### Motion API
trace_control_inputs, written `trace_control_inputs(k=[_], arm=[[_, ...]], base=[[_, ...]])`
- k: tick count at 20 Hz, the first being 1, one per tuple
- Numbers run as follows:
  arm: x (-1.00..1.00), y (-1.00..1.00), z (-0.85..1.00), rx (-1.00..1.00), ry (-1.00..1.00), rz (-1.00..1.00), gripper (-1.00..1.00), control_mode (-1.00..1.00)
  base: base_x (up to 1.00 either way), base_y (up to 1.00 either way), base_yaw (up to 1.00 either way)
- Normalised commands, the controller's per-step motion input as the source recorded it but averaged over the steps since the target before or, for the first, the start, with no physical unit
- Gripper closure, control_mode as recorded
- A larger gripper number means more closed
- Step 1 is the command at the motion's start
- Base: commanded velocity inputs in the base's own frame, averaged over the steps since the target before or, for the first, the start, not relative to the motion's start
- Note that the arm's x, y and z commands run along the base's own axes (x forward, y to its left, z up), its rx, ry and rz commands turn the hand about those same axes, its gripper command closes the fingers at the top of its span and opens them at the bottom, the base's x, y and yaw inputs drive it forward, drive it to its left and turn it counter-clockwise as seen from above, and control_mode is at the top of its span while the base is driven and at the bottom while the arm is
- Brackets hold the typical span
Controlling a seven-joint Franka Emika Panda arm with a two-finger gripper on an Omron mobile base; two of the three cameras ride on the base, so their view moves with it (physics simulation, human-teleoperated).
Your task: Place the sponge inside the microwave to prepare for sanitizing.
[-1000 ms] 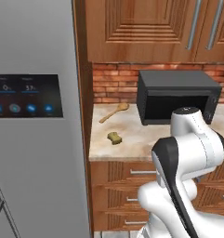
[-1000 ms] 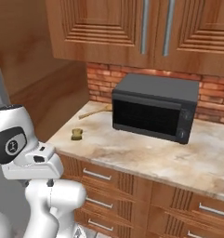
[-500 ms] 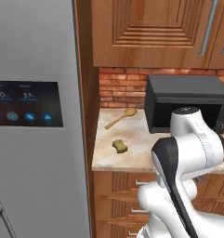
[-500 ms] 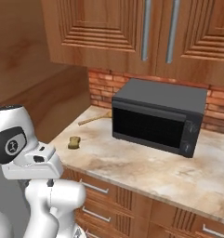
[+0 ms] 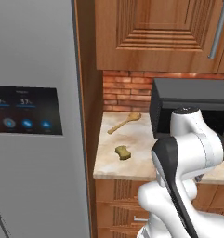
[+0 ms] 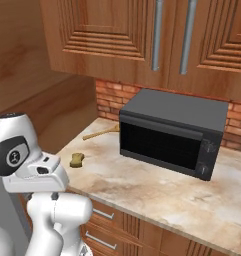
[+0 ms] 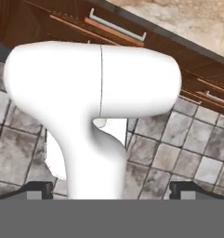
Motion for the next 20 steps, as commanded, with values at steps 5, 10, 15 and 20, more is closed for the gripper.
trace_control_inputs(k=[5, 10, 15, 20], arm=[[0.46, -0.05, -0.12, 0.03, -0.11, 0.17, -1.00, -1.00], [0.98, 0.26, -0.05, 0.21, -0.09, 0.02, -1.00, -1.00], [0.89, 0.48, 0.00, 0.11, 0.00, -0.09, -1.00, -1.00], [0.83, 0.56, -0.06, -0.03, 0.00, -0.24, -1.00, -1.00]], base=[[0.00, 0.00, 0.00], [0.00, 0.00, 0.00], [0.00, 0.00, 0.00], [0.00, 0.00, 0.00]])
